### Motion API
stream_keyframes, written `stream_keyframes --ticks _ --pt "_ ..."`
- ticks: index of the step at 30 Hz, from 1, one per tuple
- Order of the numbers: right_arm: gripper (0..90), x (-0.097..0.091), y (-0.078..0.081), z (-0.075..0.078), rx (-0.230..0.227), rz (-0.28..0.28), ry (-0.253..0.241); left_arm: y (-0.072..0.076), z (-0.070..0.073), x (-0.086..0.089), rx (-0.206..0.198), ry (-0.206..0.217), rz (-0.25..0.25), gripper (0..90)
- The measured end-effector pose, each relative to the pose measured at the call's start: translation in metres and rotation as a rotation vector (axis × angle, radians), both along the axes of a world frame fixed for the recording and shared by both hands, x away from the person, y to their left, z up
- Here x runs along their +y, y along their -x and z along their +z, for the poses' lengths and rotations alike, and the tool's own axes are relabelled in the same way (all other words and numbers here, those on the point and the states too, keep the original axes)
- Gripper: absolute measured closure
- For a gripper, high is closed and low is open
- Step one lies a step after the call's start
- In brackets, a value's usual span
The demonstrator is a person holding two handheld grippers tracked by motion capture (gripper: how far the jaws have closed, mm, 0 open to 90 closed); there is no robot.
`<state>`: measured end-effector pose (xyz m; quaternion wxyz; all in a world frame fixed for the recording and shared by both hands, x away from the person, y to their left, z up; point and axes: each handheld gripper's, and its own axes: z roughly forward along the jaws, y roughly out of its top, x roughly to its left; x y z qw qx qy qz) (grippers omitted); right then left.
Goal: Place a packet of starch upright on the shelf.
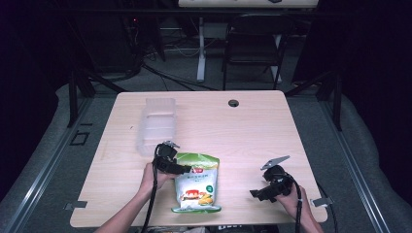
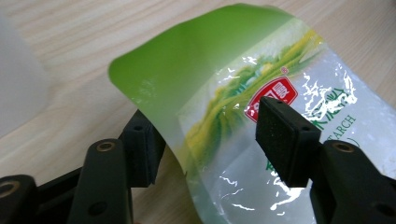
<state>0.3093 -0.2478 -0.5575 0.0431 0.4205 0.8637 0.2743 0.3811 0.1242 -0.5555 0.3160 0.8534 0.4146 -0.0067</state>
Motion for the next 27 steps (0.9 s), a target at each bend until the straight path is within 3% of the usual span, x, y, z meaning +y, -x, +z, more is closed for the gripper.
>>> stream_keyframes --ticks 2,4,7,13,27 --pt "13.5 -0.001 -0.001 0.002 0.005 0.015 0.025 0.003 0.000 -0.003 -0.013 -0.013 -0.010 54.3" --pt "13.5 -0.001 0.000 0.000 -0.002 0.003 0.008 0.004 0.000 -0.005 -0.023 -0.013 -0.019 62.6" --pt "13.5 -0.001 0.000 0.001 0.005 0.018 0.025 0.005 0.001 -0.003 -0.041 -0.010 -0.011 72.4" --pt "13.5 -0.001 0.000 0.001 0.005 0.019 0.035 0.005 0.001 0.001 -0.051 -0.001 -0.020 86.3" --pt "13.5 -0.001 0.000 0.002 0.002 0.014 0.026 0.009 0.005 0.009 -0.072 0.007 0.000 89.2"
